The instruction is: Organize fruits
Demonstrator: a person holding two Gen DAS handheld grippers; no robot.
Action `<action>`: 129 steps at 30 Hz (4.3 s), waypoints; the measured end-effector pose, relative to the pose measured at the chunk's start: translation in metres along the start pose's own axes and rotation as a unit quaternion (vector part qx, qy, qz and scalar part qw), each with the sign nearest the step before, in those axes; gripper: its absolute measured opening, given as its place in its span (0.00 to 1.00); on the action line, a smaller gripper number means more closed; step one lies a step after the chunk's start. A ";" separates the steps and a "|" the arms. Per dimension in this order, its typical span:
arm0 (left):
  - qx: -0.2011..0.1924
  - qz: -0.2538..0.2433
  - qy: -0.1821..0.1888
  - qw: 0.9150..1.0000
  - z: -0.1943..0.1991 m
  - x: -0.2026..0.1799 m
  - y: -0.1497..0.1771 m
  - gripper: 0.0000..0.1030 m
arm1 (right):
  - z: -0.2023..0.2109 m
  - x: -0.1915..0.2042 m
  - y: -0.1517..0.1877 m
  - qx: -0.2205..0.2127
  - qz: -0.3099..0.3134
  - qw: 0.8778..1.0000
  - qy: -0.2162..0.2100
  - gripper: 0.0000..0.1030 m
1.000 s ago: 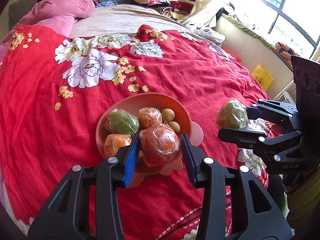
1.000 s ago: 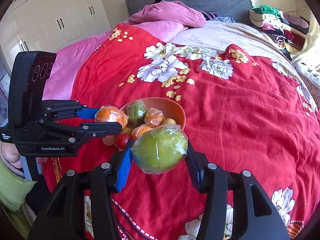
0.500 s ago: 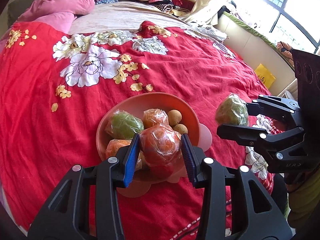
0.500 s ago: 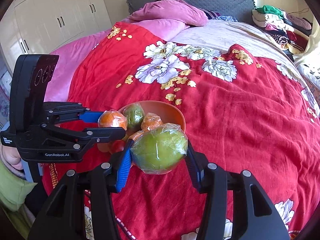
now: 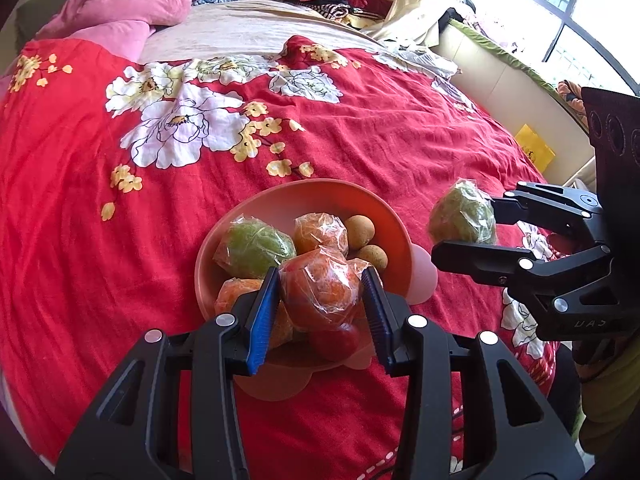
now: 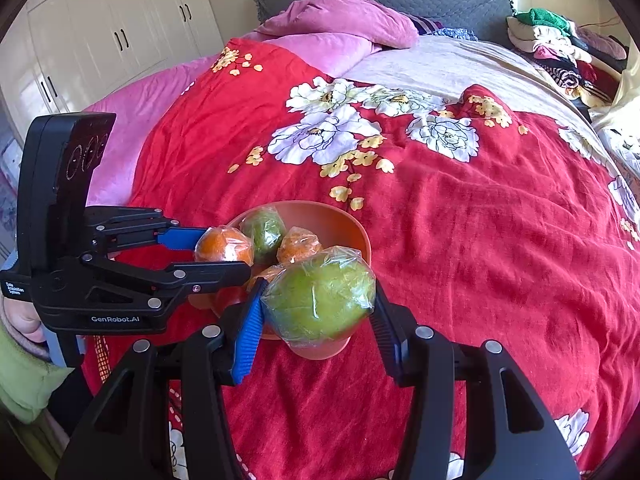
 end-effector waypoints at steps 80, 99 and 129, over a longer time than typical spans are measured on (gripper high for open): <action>-0.069 0.082 -0.067 0.992 0.097 -0.020 0.081 0.90 | 0.086 0.058 0.076 -0.066 -0.028 0.995 0.065 0.95; -0.042 0.094 -0.128 0.986 0.093 -0.030 0.126 0.90 | 0.083 0.064 0.105 -0.053 -0.033 0.993 0.101 0.95; -0.045 0.091 -0.146 0.984 0.100 -0.029 0.123 0.91 | 0.085 0.065 0.106 -0.052 -0.031 0.992 0.108 0.95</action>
Point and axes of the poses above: each gripper's, at about its wrist camera, not at the fingertips, and z roughly against the way its jaws point, x to its left, y to its underside, the point moved 2 cm from there along -z, roughly the way its jaws point, and after that the axes turned 6 degrees about -x, right-handed, at the moved point
